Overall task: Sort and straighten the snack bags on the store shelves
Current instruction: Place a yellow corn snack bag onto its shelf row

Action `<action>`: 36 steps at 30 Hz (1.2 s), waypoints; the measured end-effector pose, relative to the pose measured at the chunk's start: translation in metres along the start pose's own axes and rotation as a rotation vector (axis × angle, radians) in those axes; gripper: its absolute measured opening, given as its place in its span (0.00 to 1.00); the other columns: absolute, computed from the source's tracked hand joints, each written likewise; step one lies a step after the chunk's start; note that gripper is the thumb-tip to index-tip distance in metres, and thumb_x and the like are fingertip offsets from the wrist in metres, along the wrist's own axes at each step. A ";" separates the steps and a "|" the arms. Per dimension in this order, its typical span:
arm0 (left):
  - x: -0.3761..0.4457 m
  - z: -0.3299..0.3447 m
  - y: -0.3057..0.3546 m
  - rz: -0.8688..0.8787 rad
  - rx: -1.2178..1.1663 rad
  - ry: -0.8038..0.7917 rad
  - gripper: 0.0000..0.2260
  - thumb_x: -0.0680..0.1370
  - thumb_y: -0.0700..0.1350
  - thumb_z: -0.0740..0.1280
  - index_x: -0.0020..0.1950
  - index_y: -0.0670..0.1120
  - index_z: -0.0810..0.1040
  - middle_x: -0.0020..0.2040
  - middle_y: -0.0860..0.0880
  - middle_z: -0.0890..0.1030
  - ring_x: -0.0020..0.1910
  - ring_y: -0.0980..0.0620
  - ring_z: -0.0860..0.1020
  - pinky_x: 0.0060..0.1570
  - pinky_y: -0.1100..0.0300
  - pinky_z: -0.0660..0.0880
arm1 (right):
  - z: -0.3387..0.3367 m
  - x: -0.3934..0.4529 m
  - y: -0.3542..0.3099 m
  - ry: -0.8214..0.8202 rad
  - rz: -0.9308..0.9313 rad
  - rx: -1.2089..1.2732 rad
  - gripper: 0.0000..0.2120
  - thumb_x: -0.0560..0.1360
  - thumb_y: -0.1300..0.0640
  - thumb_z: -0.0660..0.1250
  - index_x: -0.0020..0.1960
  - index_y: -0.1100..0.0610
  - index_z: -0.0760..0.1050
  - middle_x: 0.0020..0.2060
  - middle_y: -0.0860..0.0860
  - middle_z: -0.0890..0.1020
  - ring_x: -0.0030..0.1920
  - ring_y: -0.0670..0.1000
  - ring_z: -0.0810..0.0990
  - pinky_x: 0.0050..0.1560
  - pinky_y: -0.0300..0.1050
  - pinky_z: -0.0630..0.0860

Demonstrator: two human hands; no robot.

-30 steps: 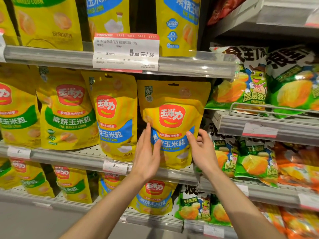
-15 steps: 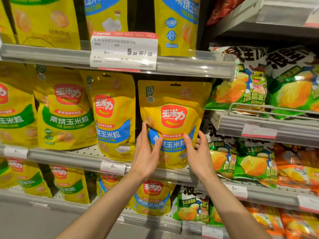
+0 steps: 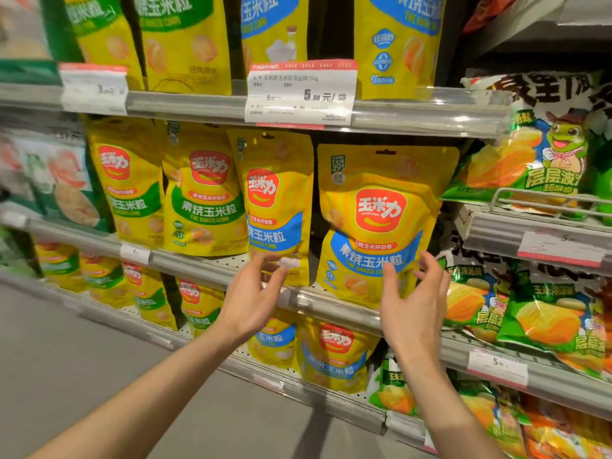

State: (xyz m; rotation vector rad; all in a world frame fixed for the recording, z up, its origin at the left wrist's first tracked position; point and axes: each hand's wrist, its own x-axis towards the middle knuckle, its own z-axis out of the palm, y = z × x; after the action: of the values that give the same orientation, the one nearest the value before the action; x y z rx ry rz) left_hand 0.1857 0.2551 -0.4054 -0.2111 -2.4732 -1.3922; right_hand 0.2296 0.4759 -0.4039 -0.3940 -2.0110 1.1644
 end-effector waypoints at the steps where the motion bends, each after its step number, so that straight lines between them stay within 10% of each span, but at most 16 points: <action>1: 0.006 -0.009 -0.007 -0.029 0.006 0.016 0.13 0.82 0.52 0.65 0.65 0.50 0.76 0.56 0.52 0.81 0.53 0.56 0.80 0.53 0.55 0.77 | 0.002 -0.006 -0.005 0.020 -0.021 0.003 0.26 0.79 0.50 0.69 0.74 0.56 0.67 0.63 0.52 0.72 0.57 0.50 0.75 0.62 0.52 0.73; 9: 0.088 -0.044 -0.051 -0.070 -0.050 -0.017 0.28 0.82 0.54 0.65 0.78 0.47 0.63 0.74 0.46 0.71 0.69 0.51 0.72 0.69 0.49 0.71 | 0.088 -0.022 -0.042 -0.134 -0.160 -0.100 0.15 0.81 0.52 0.67 0.65 0.54 0.76 0.58 0.50 0.80 0.56 0.55 0.81 0.57 0.57 0.79; 15: 0.134 -0.035 -0.065 -0.041 -0.231 -0.149 0.37 0.77 0.65 0.64 0.81 0.53 0.57 0.77 0.54 0.69 0.75 0.55 0.68 0.74 0.46 0.67 | 0.140 -0.021 -0.065 -0.182 -0.109 -0.167 0.31 0.81 0.48 0.65 0.81 0.52 0.58 0.75 0.53 0.69 0.75 0.55 0.69 0.72 0.53 0.69; 24: 0.133 -0.022 -0.080 -0.018 -0.401 -0.123 0.40 0.70 0.74 0.65 0.79 0.61 0.59 0.76 0.55 0.71 0.74 0.54 0.70 0.72 0.46 0.70 | 0.160 -0.027 -0.063 -0.249 -0.026 -0.138 0.42 0.75 0.32 0.55 0.82 0.42 0.40 0.74 0.47 0.62 0.60 0.59 0.83 0.65 0.57 0.75; 31: 0.110 -0.027 -0.067 0.041 -0.296 -0.061 0.35 0.77 0.68 0.62 0.81 0.59 0.55 0.78 0.54 0.63 0.77 0.53 0.65 0.74 0.44 0.67 | 0.148 -0.013 -0.072 -0.332 0.015 -0.206 0.41 0.82 0.42 0.62 0.84 0.52 0.41 0.80 0.51 0.61 0.75 0.57 0.69 0.70 0.55 0.70; 36: 0.101 -0.031 -0.059 0.042 -0.252 -0.039 0.29 0.84 0.53 0.62 0.82 0.54 0.55 0.76 0.50 0.63 0.72 0.53 0.70 0.74 0.48 0.67 | 0.146 -0.013 -0.068 -0.289 0.004 -0.144 0.40 0.79 0.41 0.65 0.82 0.45 0.44 0.78 0.50 0.68 0.67 0.58 0.79 0.66 0.58 0.75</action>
State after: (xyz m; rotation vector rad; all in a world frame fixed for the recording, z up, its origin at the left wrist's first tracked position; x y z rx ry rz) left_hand 0.0803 0.1963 -0.4054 -0.3455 -2.3036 -1.6943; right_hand 0.1368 0.3446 -0.3952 -0.3147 -2.3545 1.1343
